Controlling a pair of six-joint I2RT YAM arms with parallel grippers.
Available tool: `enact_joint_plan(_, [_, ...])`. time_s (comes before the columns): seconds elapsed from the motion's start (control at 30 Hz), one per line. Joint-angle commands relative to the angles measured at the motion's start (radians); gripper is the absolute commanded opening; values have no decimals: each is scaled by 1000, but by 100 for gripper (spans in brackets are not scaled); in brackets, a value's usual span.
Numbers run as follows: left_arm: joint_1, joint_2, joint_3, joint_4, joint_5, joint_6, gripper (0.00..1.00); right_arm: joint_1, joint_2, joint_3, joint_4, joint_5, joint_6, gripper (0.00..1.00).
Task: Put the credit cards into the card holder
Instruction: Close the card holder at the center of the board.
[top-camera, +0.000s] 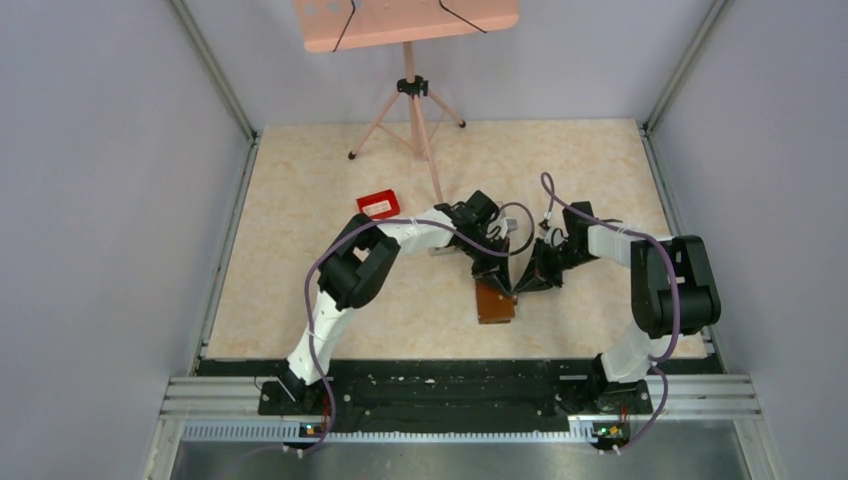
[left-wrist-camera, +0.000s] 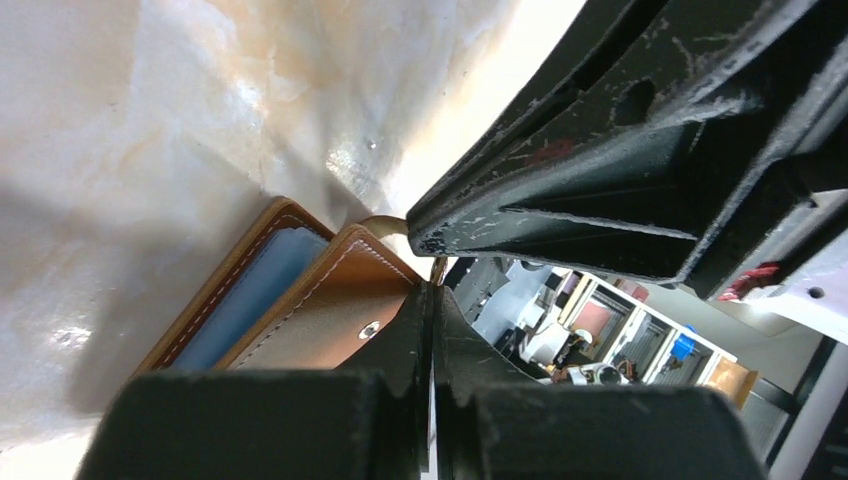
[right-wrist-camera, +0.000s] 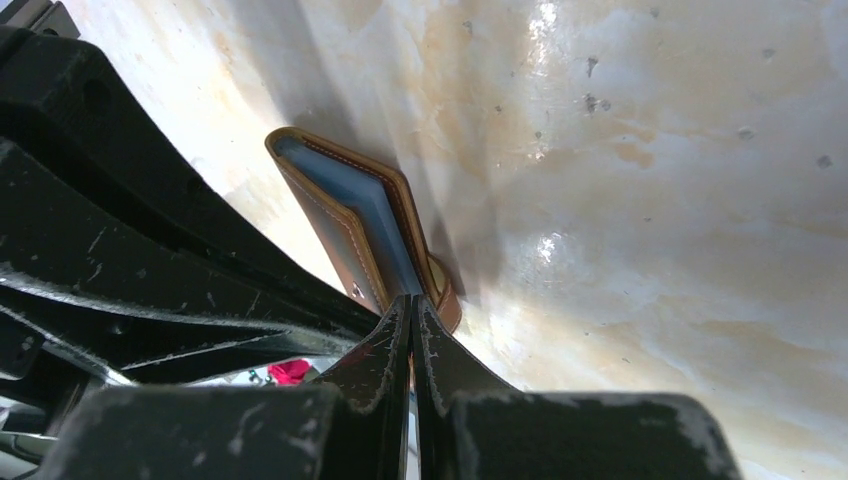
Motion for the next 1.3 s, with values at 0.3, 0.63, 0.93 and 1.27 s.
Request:
enact_joint_plan(0.3, [-8,-31,18,-34,-37,36,20,-3,-5,-4,15,-44,-29,0])
enact_joint_plan(0.63, [-10,-17,6,12,5,6,9,-3,-6,-13,21,-47,-29,0])
enact_joint_plan(0.93, [-10,-40,-7,9,-14,11,0,-4,-17,-10,21,-53,-27,0])
enact_joint_plan(1.27, [-10,-100,-2,-82,-119,63,0,-3,-31,-7,15,-57,-29,0])
